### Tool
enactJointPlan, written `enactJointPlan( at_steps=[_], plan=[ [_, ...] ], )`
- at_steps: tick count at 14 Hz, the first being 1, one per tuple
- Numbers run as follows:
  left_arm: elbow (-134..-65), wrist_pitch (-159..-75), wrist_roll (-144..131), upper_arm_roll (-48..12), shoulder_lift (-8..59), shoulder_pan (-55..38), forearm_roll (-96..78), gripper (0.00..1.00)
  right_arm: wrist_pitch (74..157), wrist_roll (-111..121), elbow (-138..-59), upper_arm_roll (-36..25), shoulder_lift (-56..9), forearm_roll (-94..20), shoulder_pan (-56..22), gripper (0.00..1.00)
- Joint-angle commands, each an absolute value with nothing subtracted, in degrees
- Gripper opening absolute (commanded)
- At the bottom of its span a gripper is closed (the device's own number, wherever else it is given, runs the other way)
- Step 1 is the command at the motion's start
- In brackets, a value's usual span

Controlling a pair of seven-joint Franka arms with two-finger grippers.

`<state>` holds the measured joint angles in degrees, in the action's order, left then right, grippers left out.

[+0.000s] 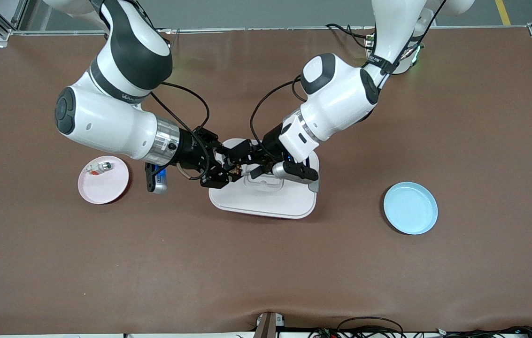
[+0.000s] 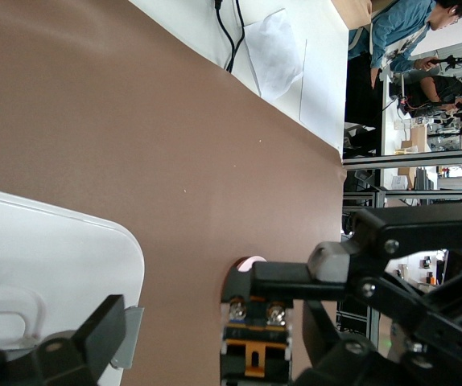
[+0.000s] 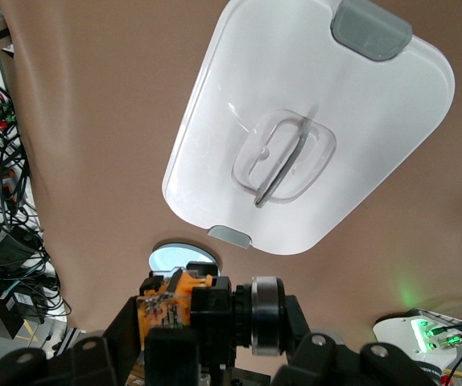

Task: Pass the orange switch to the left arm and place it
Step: 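Carry the switch above the box and grasp it with the left gripper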

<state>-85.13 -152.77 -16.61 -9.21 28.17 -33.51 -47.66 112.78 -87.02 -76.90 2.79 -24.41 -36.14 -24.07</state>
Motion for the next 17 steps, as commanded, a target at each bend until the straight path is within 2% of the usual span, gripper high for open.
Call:
enactJointPlan(
  at_steps=[1,3,4,9,10,11,12,17],
  plan=[
    [-83.58,-153.89,-14.59,-9.23,29.44,-33.93,-48.60,0.35,112.06,-87.28,-75.23,2.29,-25.31,-34.98,-25.31,0.00],
    [-82.71,-154.16,-14.59,-9.23,30.06,-34.01,-48.60,0.06,112.06,-87.19,-75.23,2.29,-25.31,-34.98,-25.40,0.00],
    [-82.53,-154.25,-14.59,-9.23,30.15,-34.19,-48.60,0.00,112.15,-87.19,-75.23,2.29,-25.31,-34.98,-25.40,0.00],
    [-82.62,-154.25,-12.30,-9.32,30.15,-33.93,-49.04,0.00,112.24,-87.28,-75.32,2.29,-26.10,-33.49,-25.75,0.00],
    [-82.62,-154.25,-12.30,-9.32,30.15,-33.93,-49.04,0.00,112.15,-87.01,-75.32,2.29,-26.10,-33.57,-25.58,0.10],
    [-82.62,-154.25,-12.22,-9.32,30.06,-33.84,-49.04,0.00,112.15,-87.10,-75.32,2.29,-26.19,-33.57,-25.49,0.88],
    [-82.62,-154.25,-12.22,-9.32,30.06,-33.84,-49.04,0.00,112.15,-87.01,-75.24,2.29,-26.19,-33.40,-25.75,1.00],
    [-83.32,-153.99,-12.13,-9.32,28.66,-33.22,-49.22,0.00,111.89,-85.00,-75.23,2.20,-26.63,-32.70,-24.70,1.00]
  ],
)
